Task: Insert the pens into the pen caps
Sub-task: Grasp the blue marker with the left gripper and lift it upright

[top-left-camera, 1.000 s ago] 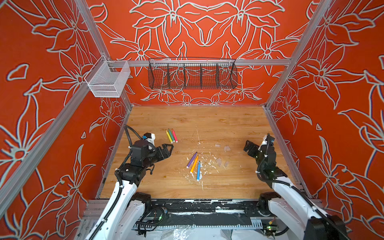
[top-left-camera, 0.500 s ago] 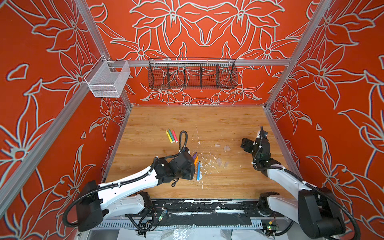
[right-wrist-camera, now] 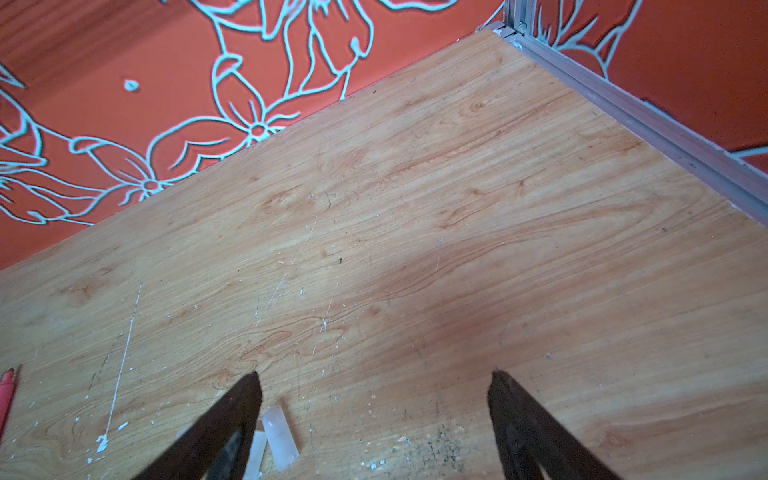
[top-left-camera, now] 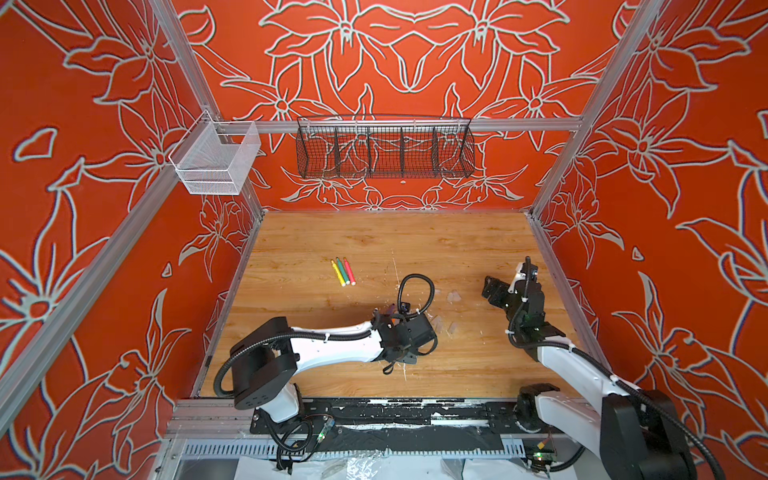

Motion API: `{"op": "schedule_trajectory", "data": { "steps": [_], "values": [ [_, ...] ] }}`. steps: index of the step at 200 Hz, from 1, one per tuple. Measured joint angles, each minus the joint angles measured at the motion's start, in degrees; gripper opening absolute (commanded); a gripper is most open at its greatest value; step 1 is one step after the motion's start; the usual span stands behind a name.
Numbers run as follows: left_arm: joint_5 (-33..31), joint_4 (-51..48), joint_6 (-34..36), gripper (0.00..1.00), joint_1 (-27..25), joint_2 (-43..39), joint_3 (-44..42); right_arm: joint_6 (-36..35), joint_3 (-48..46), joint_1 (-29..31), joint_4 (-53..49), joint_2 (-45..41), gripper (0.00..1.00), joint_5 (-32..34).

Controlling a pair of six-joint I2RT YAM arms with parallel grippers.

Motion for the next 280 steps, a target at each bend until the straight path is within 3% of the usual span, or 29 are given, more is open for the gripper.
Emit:
{"op": "schedule_trajectory", "data": {
  "steps": [157,250,280],
  "values": [
    [-0.6,-2.0,-1.9,0.35,0.0,7.5,0.8,0.0,0.0,0.0,0.0,0.8,0.86,-0.5],
    [-1.2,-2.5,-2.5,0.26,0.1,9.5,3.0,0.0,0.0,0.0,0.0,0.9,0.86,-0.6],
    [-1.4,-1.7,-2.6,0.17,0.3,9.7,3.0,0.0,0.0,0.0,0.0,0.9,0.86,-0.7]
  ]
}}
